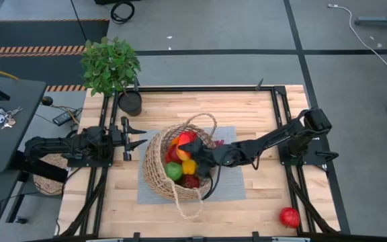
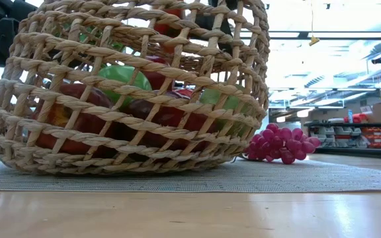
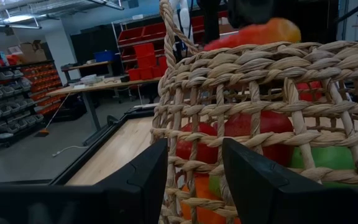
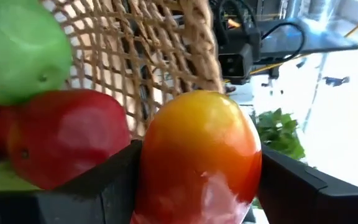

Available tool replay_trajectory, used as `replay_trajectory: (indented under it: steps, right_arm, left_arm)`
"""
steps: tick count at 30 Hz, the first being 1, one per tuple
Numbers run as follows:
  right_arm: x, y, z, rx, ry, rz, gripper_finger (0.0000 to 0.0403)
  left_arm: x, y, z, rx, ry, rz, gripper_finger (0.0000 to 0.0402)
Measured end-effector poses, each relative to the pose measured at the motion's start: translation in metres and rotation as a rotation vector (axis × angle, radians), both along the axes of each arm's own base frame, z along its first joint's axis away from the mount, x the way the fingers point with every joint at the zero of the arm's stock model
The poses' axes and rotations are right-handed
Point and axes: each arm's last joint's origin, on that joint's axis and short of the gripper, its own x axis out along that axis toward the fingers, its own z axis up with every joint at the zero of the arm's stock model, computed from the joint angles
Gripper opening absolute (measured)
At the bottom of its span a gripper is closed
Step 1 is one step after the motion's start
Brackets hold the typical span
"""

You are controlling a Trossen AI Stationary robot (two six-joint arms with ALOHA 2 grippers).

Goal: Build produce basket
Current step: Put the mango in the basket

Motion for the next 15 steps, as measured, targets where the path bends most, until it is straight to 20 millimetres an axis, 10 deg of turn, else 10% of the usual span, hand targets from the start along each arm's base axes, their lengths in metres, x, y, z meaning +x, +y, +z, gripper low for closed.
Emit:
replay_trajectory:
  steps: [15]
  right_arm:
    - [0.008, -0.011, -0.006, 0.483, -0.072, 0.046, 0.0278]
  left_arm:
    - [0.000, 0.000, 0.000, 0.000, -0.001, -0.001, 0.0160]
